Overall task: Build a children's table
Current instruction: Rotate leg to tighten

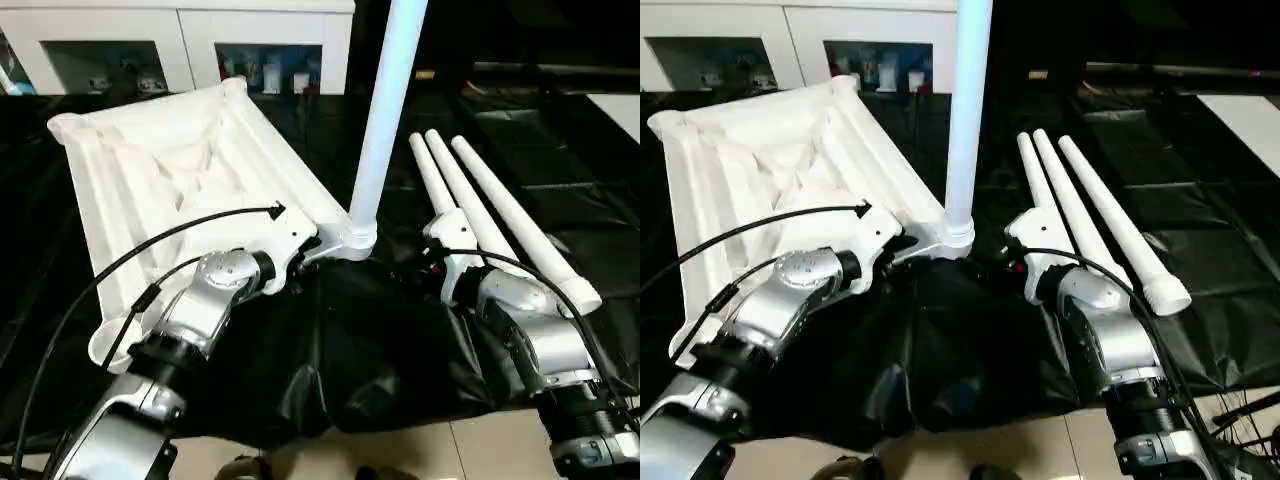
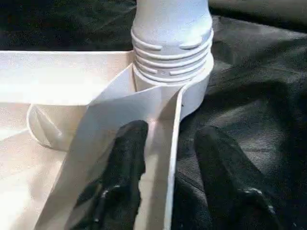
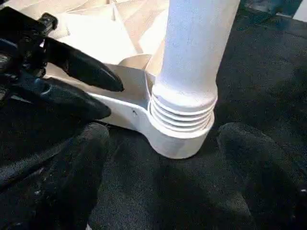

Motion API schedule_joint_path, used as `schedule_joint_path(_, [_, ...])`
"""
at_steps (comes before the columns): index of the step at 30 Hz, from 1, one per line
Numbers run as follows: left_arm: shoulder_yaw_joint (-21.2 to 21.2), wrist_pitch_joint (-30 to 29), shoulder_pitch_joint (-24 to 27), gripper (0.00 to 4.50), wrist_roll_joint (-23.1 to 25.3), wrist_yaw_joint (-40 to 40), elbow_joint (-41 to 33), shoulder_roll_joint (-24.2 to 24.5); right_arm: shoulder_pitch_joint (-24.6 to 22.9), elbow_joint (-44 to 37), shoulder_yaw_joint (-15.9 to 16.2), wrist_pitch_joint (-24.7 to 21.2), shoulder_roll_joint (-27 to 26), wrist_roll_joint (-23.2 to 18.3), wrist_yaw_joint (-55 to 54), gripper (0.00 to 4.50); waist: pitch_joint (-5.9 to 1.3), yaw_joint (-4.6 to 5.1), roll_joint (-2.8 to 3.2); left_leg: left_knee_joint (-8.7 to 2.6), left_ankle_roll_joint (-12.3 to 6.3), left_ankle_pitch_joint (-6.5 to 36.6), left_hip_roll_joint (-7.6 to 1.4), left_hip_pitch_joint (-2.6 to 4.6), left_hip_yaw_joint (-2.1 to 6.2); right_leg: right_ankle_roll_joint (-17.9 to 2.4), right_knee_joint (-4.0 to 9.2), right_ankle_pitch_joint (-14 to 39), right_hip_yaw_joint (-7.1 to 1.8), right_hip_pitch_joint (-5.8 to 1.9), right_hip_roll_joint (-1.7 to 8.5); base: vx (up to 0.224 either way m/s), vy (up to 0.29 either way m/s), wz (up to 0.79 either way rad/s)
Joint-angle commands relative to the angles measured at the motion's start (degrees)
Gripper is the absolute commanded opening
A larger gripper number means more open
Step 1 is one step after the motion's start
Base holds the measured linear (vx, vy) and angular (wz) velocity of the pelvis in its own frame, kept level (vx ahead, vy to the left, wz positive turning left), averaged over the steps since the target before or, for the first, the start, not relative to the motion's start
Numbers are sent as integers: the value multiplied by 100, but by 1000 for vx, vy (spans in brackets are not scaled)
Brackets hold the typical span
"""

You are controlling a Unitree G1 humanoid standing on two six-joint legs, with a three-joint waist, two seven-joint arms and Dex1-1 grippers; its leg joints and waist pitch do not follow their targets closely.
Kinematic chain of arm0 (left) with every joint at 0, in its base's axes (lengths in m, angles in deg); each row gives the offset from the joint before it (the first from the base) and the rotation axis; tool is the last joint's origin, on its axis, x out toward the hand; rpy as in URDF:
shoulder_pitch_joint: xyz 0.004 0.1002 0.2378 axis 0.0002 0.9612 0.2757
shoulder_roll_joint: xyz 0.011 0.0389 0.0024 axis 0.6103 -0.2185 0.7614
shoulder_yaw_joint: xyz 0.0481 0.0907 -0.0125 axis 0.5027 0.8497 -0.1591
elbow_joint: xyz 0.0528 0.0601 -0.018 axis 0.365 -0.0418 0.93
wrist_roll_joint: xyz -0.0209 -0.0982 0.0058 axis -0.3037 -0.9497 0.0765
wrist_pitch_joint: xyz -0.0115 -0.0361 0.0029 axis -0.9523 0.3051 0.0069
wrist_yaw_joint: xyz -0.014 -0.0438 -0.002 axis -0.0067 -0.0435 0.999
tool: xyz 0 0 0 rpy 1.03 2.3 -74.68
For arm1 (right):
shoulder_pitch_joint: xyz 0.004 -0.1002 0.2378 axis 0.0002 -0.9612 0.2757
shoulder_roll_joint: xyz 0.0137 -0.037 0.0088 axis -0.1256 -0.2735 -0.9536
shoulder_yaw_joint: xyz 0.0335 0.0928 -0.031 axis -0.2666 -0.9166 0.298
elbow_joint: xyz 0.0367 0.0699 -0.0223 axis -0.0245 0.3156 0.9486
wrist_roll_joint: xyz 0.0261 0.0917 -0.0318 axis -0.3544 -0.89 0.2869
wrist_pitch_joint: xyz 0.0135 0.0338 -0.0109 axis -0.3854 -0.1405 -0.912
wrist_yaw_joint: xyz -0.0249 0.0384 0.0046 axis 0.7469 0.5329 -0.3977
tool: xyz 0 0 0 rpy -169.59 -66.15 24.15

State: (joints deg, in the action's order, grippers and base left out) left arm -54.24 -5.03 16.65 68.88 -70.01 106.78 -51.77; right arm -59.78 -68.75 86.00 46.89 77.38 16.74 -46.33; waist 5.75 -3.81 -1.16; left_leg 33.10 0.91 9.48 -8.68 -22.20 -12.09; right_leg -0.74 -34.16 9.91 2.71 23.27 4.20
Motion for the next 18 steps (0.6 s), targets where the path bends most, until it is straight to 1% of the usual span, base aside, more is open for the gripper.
schedule_joint_path(1, [85, -56, 26, 161, 116, 5, 245, -18, -7, -30, -21, 52, 77, 20, 34, 400, -430, -29, 29, -355, -389, 1175, -479, 152, 255, -1434, 385, 978, -275, -267, 492, 0, 0, 0])
schedule_joint_path(3, [128, -184, 5, 154, 87, -161, 174, 34, -13, -42, -26, 48, 88, 17, 41, 400, -426, -23, 28, -365, -325, 1300, -479, 152, 262, -1405, 399, 1153, -276, -266, 501, 0, 0, 0])
schedule_joint_path(5, [202, -430, -17, 118, 70, -380, 66, 122, -2, -30, -29, 54, 105, 24, 47, 400, -424, -18, 27, -368, -302, 1309, -478, 154, 260, -1390, 399, 1178, -279, -257, 497, 0, 0, 0])
schedule_joint_path(6, [218, -480, -21, 118, 71, -419, 46, 139, 2, -25, -30, 55, 108, 24, 49, 400, -420, -18, 30, -369, -299, 1308, -477, 153, 261, -1388, 399, 1176, -279, -255, 498, 0, 0, 0])
schedule_joint_path(8, [296, -647, -35, 104, 106, -619, -14, 213, 21, -4, -36, 64, 116, 25, 51, 400, -424, -18, 21, -364, -319, 1238, -473, 151, 258, -1407, 389, 1096, -283, -259, 503, 0, 0, 0])
schedule_joint_path(9, [319, -712, -28, 83, 113, -683, -58, 244, 31, 1, -37, 64, 114, 24, 49, 400, -429, -18, 24, -356, -350, 1169, -467, 141, 255, -1424, 381, 1015, -283, -264, 503, 0, 0, 0])
schedule_joint_path(10, [328, -742, -27, 83, 126, -736, -77, 260, 42, 7, -37, 65, 113, 25, 47, 400, -433, -19, 26, -356, -359, 1138, -474, 144, 257, -1440, 373, 962, -283, -266, 507, 0, 0, 0])
schedule_joint_path(12, [318, -735, -26, 67, 142, -767, -85, 265, 61, 19, -38, 66, 107, 24, 40, 400, -431, -14, 25, -349, -419, 1061, -469, 136, 252, -1490, 363, 824, -277, -269, 498, 0, 0, 0])
schedule_joint_path(13, [306, -733, -27, 54, 146, -757, -84, 259, 67, 25, -38, 68, 105, 23, 39, 400, -429, -13, 20, -350, -422, 1079, -471, 136, 250, -1494, 367, 843, -276, -270, 499, 0, 0, 0])
schedule_joint_path(14, [294, -727, -25, 54, 151, -735, -80, 254, 77, 32, -36, 70, 100, 24, 36, 400, -433, -16, 17, -347, -426, 1081, -472, 142, 250, -1493, 368, 864, -275, -272, 502, 0, 0, 0])
schedule_joint_path(16, [295, -750, -13, 32, 157, -727, -91, 259, 88, 42, -30, 77, 97, 23, 36, 400, -430, -17, 21, -348, -422, 1098, -474, 147, 249, -1494, 370, 889, -275, -264, 496, 0, 0, 0])
schedule_joint_path(18, [330, -776, 6, 23, 194, -739, -106, 278, 100, 53, -25, 83, 94, 22, 39, 400, -425, -18, 11, -351, -408, 1137, -474, 146, 250, -1469, 379, 999, -277, -264, 506, 0, 0, 0])
